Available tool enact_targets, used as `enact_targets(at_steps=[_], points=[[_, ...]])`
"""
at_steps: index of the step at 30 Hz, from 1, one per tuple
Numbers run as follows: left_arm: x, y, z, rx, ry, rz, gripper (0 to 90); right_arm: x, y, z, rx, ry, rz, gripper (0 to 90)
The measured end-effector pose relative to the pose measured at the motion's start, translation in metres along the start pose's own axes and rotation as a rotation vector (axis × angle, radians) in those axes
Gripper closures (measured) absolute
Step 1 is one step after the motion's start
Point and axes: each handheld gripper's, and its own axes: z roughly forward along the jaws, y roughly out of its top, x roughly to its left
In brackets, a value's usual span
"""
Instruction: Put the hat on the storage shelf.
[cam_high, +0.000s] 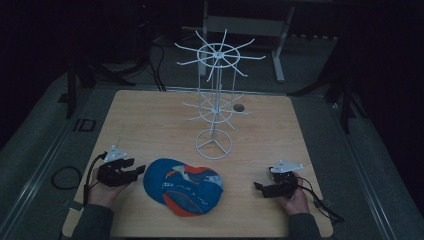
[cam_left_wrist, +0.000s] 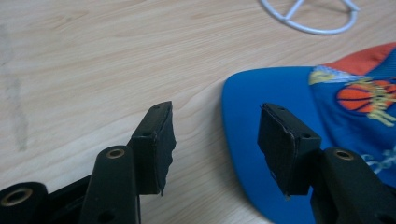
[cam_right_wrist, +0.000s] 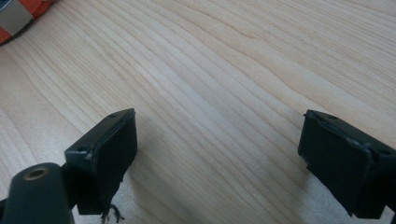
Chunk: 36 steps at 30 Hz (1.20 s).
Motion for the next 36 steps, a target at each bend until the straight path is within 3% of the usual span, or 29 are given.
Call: enact_targets(at_steps=[2, 6, 13, 19, 33, 36], points=[[-0.001, 0.005, -0.002, 0.004, 0.002, 0.016, 46.2, 0.000, 0.000, 0.000, 0.000, 0.000, 0.000, 11.5], [0.001, 0.012, -0.006, -0.004, -0.029, 0.007, 45.9, 0.000, 0.000, 0.000, 0.000, 0.000, 0.001, 11.6], [-0.008, 0.021, -0.008, 0.011, -0.091, 0.080, 42.4, 0.000, 0.000, 0.000, 0.000, -0.002, 0.002, 11.6], [-0.021, 0.028, -0.007, 0.038, -0.116, 0.165, 38.6, 0.000, 0.000, 0.000, 0.000, -0.002, 0.002, 11.6], [-0.039, 0.037, -0.001, 0.044, -0.183, 0.245, 28.7, 0.000, 0.000, 0.000, 0.000, -0.002, 0.002, 11.6], [-0.046, 0.039, 0.001, 0.043, -0.218, 0.272, 28.6, 0.000, 0.000, 0.000, 0.000, -0.002, 0.002, 11.7]])
